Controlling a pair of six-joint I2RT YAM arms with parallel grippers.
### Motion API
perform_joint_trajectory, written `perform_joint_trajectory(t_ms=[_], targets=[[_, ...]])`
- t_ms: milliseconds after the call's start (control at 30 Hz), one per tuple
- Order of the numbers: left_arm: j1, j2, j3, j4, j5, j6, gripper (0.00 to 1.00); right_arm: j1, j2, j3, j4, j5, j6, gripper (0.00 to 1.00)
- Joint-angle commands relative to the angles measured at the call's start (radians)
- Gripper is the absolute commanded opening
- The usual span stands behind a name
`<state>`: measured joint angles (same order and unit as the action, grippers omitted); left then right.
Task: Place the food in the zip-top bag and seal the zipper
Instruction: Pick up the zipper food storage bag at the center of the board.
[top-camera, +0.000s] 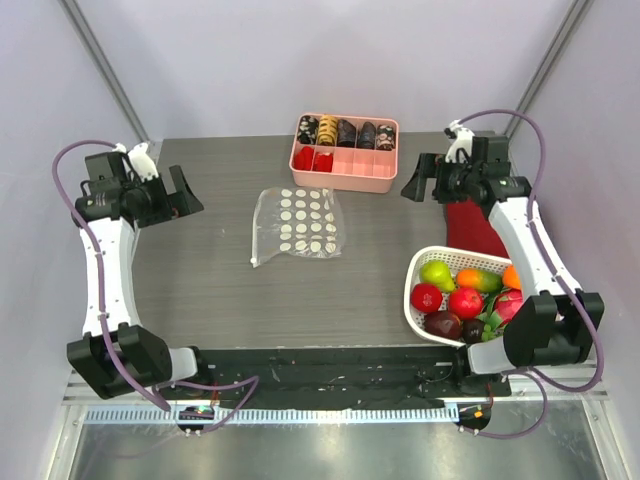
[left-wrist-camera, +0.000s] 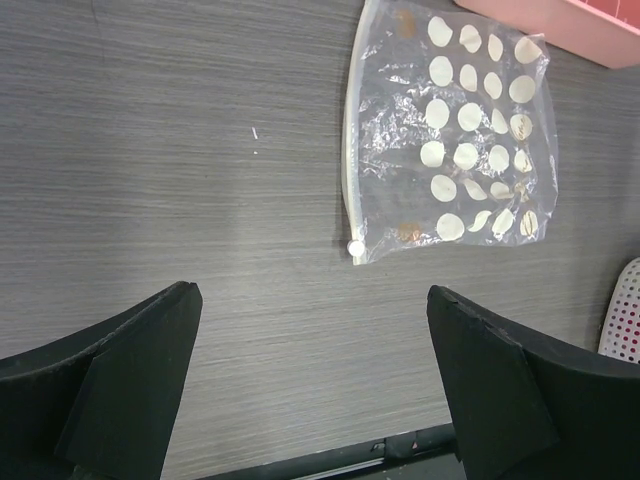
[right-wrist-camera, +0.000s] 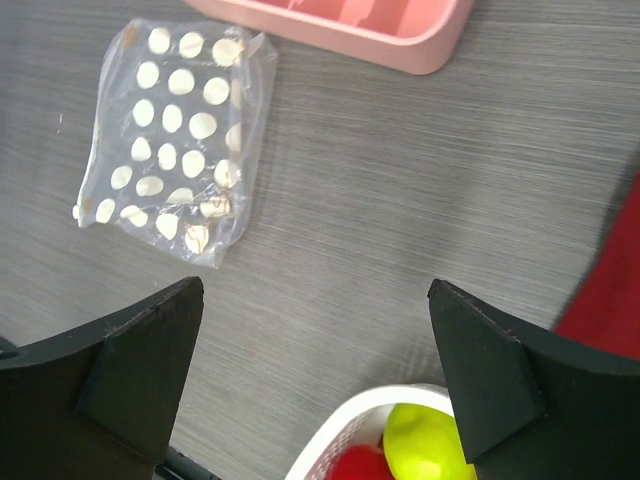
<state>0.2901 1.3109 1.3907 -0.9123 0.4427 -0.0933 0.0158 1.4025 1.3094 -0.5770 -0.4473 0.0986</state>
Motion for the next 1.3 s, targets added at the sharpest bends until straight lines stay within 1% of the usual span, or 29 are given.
perform_joint_trajectory(t_ms=[0,67,100,233,400,500,633,733,867,933,1000,1033,1100,1167,1200,1267], targets=[[0.001,-0.047,0.021,0.049,0.016,-0.016,1.00,0.084,0.058,0.063,0.020,0.015,0.006,1.00],[0.003,-0.055,0.013,0.084,0.013,-0.048,1.00,0.105,0.084,0.089,0.020,0.024,0.007,1.00],[0.001,-0.056,0.007,0.098,-0.014,-0.066,1.00,0.127,0.111,0.097,0.020,0.025,0.013,1.00],[0.001,-0.076,-0.013,0.144,0.017,-0.085,1.00,0.180,0.179,0.131,0.022,0.021,0.026,1.00],[0.003,-0.130,-0.128,0.272,0.047,-0.089,1.00,0.256,0.269,0.168,0.020,0.021,0.033,1.00],[0.003,-0.163,-0.188,0.318,0.112,-0.080,1.00,0.308,0.334,0.197,0.020,0.024,0.044,1.00],[0.001,-0.196,-0.281,0.444,0.189,-0.137,1.00,0.360,0.411,0.228,0.020,0.044,0.061,1.00],[0.001,-0.170,-0.321,0.454,0.194,-0.158,1.00,0.391,0.464,0.266,0.023,0.044,0.066,0.99],[0.003,-0.084,-0.317,0.408,0.211,-0.164,1.00,0.449,0.504,0.313,0.042,0.048,0.059,0.97],[0.001,-0.037,-0.309,0.394,0.241,-0.172,1.00,0.493,0.533,0.352,0.043,0.059,0.044,0.96],[0.003,-0.012,-0.308,0.397,0.260,-0.197,1.00,0.532,0.550,0.393,0.045,0.100,0.006,0.95],[0.003,-0.001,-0.312,0.401,0.261,-0.206,1.00,0.571,0.573,0.407,0.045,0.125,-0.014,0.95],[0.001,0.008,-0.314,0.414,0.263,-0.224,1.00,0.621,0.595,0.448,0.043,0.205,-0.046,0.95],[0.001,0.010,-0.320,0.418,0.260,-0.232,1.00,0.694,0.631,0.474,0.043,0.267,-0.094,0.98],[0.001,0.008,-0.321,0.421,0.258,-0.235,1.00,0.719,0.647,0.503,0.043,0.333,-0.094,0.98],[0.003,0.001,-0.321,0.415,0.249,-0.232,1.00,0.786,0.688,0.530,0.037,0.380,-0.174,1.00]])
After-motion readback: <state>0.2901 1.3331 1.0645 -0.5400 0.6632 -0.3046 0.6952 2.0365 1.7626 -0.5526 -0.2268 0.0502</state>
